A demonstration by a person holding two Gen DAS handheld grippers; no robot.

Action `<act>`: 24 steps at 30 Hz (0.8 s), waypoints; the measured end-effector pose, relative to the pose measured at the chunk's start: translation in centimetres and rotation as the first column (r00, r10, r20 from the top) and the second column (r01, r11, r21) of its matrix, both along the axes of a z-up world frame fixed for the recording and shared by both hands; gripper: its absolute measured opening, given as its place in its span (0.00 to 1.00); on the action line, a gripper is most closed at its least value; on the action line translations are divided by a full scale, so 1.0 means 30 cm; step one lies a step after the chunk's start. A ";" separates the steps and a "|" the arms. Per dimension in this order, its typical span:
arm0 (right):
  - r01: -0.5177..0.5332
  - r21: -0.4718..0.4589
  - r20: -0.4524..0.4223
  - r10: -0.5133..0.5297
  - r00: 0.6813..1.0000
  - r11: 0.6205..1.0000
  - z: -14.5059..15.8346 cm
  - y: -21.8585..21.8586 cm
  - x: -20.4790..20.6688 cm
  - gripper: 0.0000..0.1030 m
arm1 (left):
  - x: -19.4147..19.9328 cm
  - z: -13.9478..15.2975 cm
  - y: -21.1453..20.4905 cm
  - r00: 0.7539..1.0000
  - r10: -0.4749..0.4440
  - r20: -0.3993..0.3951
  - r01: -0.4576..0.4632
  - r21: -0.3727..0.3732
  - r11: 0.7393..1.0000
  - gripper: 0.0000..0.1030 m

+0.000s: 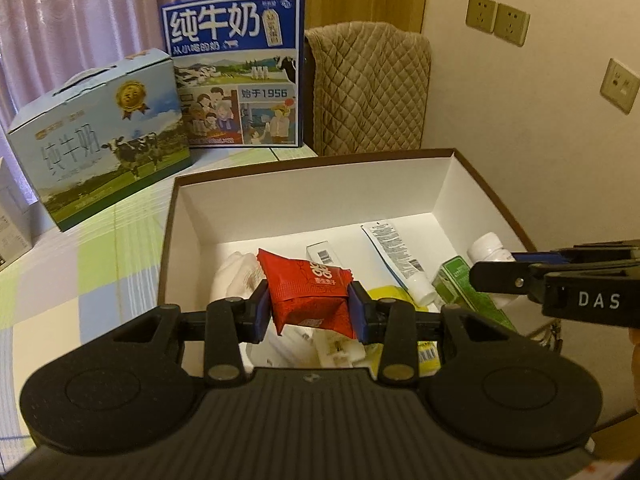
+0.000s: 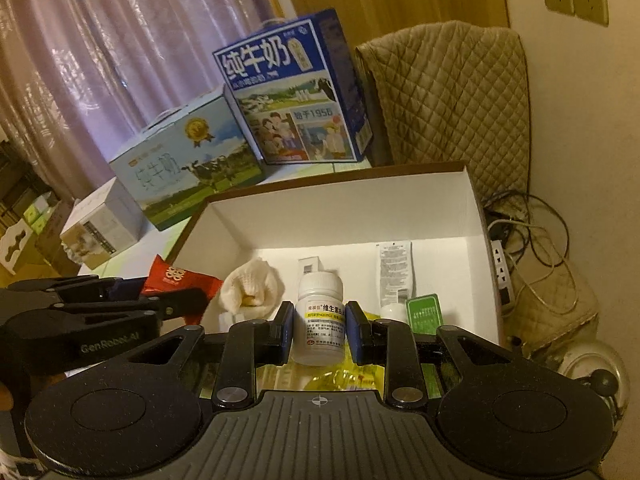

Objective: Organize objects
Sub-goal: 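Carry the red packet and pill bottle with both tools over the brown box, then open the left tool to drop the red packet while the right tool releases the bottle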

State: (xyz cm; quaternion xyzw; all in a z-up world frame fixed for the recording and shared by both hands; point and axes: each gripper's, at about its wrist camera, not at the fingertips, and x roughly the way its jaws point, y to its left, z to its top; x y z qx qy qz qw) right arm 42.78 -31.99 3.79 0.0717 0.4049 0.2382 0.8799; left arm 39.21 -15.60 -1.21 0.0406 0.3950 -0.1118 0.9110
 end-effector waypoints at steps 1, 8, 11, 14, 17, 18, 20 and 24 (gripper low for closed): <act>0.002 -0.002 -0.003 -0.002 1.000 1.000 -0.010 0.003 0.012 0.23 | 0.016 -0.009 -0.007 1.000 0.000 -0.003 0.000 0.007 1.000 0.34; 0.025 -0.012 -0.037 -0.025 0.999 1.000 -0.074 0.009 0.099 0.23 | 0.112 -0.074 -0.048 0.999 -0.021 -0.030 0.023 0.051 0.998 0.34; 0.033 -0.020 -0.042 -0.034 0.999 0.999 -0.091 0.009 0.116 0.23 | 0.140 -0.096 -0.057 0.999 -0.026 -0.041 0.028 0.061 0.998 0.35; 0.037 -0.028 -0.044 -0.038 0.998 0.999 -0.102 0.008 0.128 0.23 | 0.163 -0.114 -0.059 0.998 -0.023 -0.051 0.027 0.066 0.997 0.35; 0.043 -0.036 -0.050 -0.044 0.998 0.998 -0.113 0.008 0.137 0.23 | 0.179 -0.129 -0.059 0.998 -0.018 -0.063 0.023 0.067 0.997 0.35; 0.044 -0.036 -0.053 -0.045 0.998 0.998 -0.116 0.008 0.141 0.23 | 0.185 -0.133 -0.059 0.998 -0.016 -0.066 0.021 0.066 0.998 0.36; 0.046 -0.037 -0.053 -0.048 0.997 0.998 -0.120 0.010 0.146 0.23 | 0.197 -0.138 -0.057 0.998 -0.012 -0.069 0.017 0.069 0.997 0.37; 0.049 -0.029 -0.058 -0.051 0.997 0.998 -0.125 0.014 0.158 0.23 | 0.211 -0.135 -0.045 0.998 0.011 -0.061 -0.007 0.069 0.998 0.46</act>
